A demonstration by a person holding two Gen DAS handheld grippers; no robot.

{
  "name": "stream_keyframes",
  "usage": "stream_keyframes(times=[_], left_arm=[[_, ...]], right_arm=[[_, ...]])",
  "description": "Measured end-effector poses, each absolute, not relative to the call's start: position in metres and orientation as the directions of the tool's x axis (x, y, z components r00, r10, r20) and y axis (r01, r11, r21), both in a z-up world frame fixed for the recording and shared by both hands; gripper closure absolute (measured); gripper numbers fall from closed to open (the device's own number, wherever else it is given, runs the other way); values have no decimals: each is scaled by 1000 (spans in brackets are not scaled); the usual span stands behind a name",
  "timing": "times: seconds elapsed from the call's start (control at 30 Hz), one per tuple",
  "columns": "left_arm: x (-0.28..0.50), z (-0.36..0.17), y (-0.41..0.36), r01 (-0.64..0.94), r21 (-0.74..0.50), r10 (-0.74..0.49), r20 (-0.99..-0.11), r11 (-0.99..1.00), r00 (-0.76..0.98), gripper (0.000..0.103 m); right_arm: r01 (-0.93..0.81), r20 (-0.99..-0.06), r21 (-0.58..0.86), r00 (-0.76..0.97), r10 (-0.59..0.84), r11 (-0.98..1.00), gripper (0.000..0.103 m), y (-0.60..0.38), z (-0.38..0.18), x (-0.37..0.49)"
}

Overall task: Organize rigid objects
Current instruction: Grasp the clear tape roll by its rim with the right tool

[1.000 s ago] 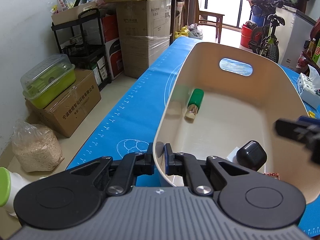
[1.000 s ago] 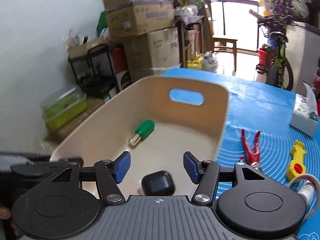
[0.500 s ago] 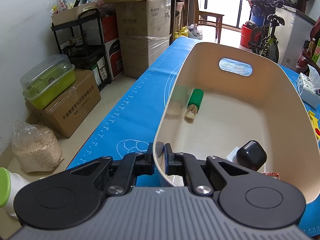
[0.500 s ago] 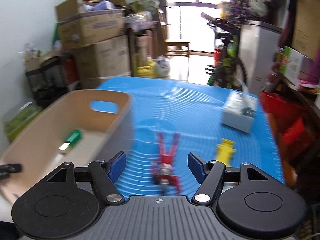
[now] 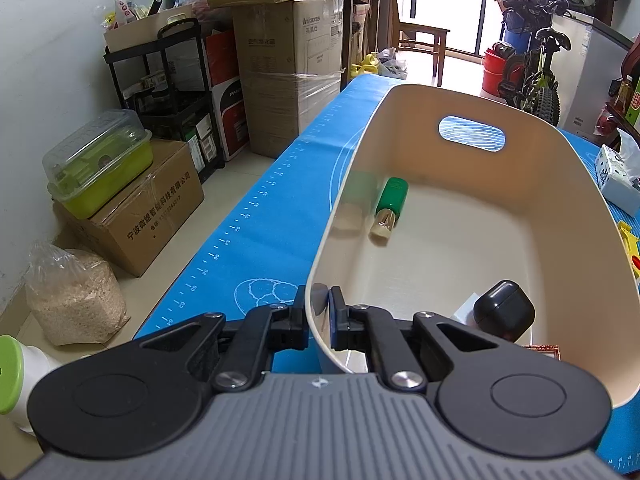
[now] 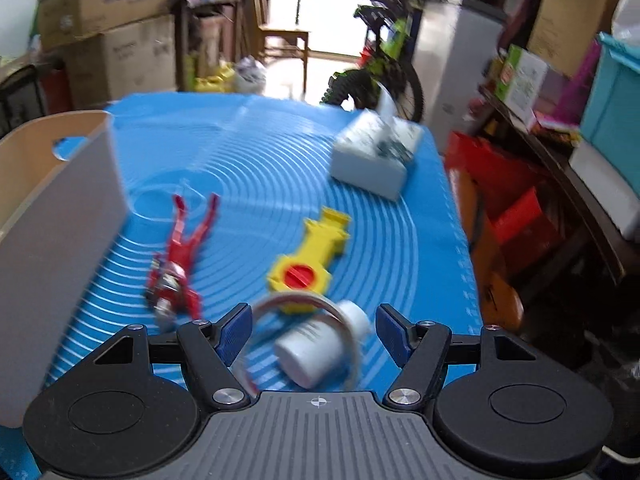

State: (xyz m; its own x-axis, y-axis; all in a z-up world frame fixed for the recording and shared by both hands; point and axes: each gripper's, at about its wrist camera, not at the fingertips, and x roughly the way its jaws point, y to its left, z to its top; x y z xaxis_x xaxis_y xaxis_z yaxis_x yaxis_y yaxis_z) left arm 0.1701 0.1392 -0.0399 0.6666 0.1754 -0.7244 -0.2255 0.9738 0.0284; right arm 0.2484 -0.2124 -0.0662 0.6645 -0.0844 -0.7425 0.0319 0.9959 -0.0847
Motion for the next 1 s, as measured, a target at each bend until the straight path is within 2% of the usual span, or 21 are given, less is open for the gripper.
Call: stream_keyframes(times=[0.13,0.23,0.37,0.47,0.6,0.73,0.8,0.87,1.0], left_arm=[[170,-40,139,-227,28,176,-724,973,667,92],[170,-40,139,-226,28,176,-724,974,667,92],[170,-40,139,-226,28,176,-724,974,667,92],[170,-40,139,-227,28,176,-724,974,667,92],[170,-40,138,-227,29,176,-724,974,667,91],[170,-40,138,-226,28,176,-724,974,667,91],[170,-40,139,-226,27,175,-725,974,667,91],[170,-40,139,-226,27,175,-725,974,666,91],[170,-40,139,-226,27,175,-725,974,666,91]], right_arm=[[58,-777,-75,623,-95,995,29,-225,-80,252],[53,-793,-21,607,-49,998,31,-231,-86,253],[39,-808,28,589,0,999,46,-229,-87,254],[23,-805,5,593,-9,1000,51,-225,-87,252],[13,-795,23,606,10,1000,62,-225,-83,249],[26,-794,35,607,12,999,65,-226,-80,248],[34,-788,34,615,6,999,75,-226,-77,247],[42,-776,35,630,0,999,79,-226,-72,246],[55,-766,44,643,-1,998,83,-225,-67,245]])
